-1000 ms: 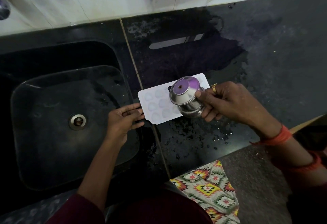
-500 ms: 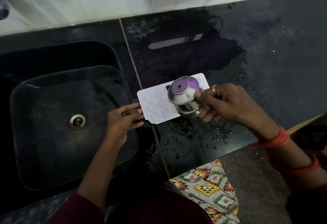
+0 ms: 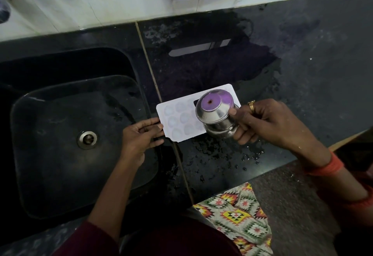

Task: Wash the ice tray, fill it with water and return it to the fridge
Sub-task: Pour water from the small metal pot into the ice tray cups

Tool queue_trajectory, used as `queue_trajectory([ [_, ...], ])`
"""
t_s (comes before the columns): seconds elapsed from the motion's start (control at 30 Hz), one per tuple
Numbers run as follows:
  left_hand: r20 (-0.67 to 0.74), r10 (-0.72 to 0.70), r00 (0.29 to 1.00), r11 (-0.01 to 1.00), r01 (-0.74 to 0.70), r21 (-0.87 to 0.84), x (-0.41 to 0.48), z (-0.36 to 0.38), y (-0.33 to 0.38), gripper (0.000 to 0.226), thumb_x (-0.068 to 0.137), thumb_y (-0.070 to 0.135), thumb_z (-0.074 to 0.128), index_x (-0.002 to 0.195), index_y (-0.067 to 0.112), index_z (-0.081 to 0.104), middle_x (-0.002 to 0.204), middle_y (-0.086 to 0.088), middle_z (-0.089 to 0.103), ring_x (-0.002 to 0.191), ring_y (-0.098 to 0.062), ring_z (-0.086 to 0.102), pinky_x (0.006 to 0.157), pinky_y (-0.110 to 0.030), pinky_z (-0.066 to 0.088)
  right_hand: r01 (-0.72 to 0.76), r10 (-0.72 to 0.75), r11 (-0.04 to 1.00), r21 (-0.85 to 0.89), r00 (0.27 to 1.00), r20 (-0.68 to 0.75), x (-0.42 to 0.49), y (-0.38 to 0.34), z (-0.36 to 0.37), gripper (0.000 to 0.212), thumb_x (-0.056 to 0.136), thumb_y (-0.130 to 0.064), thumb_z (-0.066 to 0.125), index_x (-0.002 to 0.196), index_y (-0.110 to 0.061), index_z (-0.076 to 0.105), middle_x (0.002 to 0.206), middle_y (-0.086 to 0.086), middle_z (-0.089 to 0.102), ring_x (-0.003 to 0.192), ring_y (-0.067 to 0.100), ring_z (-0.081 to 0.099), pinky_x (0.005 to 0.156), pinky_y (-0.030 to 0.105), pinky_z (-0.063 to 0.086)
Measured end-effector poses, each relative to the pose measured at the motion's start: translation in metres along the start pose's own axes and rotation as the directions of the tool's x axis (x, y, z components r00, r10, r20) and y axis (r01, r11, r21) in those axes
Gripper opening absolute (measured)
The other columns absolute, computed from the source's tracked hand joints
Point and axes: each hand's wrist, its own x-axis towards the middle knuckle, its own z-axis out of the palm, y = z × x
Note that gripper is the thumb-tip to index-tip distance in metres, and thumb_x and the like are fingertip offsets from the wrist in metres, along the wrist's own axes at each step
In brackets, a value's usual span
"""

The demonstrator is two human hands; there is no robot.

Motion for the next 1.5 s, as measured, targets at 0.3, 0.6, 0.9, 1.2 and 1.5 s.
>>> queue_trajectory([
  [0.3,0.007,0.000,1.000,1.000,0.000,-0.006,-0.001,-0.001,0.000,0.018,0.084,0.004,0.076,0.101,0.011,0.073,0.084,-0.004,0.078,0.077,-0.015,0.076,0.058,-0.025,0.060,0.008,-0.004,0.998,-0.068,0.999,0.053,-0.005,0.006,0.008,0.050,0.097,-0.043,0.057,0.074,-0.002,0.072,0.067,0.000,0.077,0.060,0.012,0.076,0.059,0.025,0.061],
  [0.6,0.002,-0.006,1.000,1.000,0.006,-0.013,0.000,-0.001,-0.001,0.022,0.083,0.004,0.077,0.104,0.009,0.073,0.084,-0.005,0.078,0.078,-0.016,0.076,0.059,-0.026,0.060,0.042,-0.035,0.990,-0.135,0.998,0.052,-0.003,0.009,0.013,0.052,0.096,-0.048,0.055,0.074,-0.004,0.071,0.066,-0.005,0.077,0.059,0.009,0.075,0.059,0.022,0.060],
  [0.9,0.005,-0.004,1.000,1.000,0.005,-0.015,-0.001,-0.001,-0.001,0.021,0.083,0.004,0.077,0.102,0.010,0.073,0.086,-0.006,0.078,0.079,-0.017,0.076,0.060,-0.027,0.061,0.038,-0.032,0.986,-0.162,0.999,0.043,-0.004,0.010,0.012,0.051,0.096,-0.049,0.055,0.073,-0.006,0.071,0.065,-0.006,0.076,0.058,0.007,0.074,0.060,0.023,0.060],
  [1.2,-0.001,-0.002,1.000,1.000,0.002,-0.013,0.000,0.000,-0.002,0.021,0.083,0.004,0.077,0.103,0.010,0.073,0.089,-0.008,0.077,0.078,-0.016,0.076,0.060,-0.027,0.061,0.026,-0.019,0.988,-0.149,0.999,0.046,-0.005,0.008,0.012,0.052,0.096,-0.048,0.055,0.075,-0.004,0.071,0.065,-0.006,0.076,0.059,0.008,0.075,0.062,0.024,0.060],
  [1.5,-0.007,-0.003,1.000,1.000,0.003,-0.004,0.000,0.000,-0.002,0.022,0.083,0.006,0.077,0.104,0.010,0.073,0.090,-0.008,0.078,0.079,-0.017,0.076,0.060,-0.027,0.061,0.015,-0.011,0.994,-0.112,0.999,0.039,-0.008,0.010,0.012,0.051,0.096,-0.049,0.055,0.072,-0.006,0.072,0.067,-0.003,0.077,0.060,0.009,0.075,0.060,0.022,0.060],
])
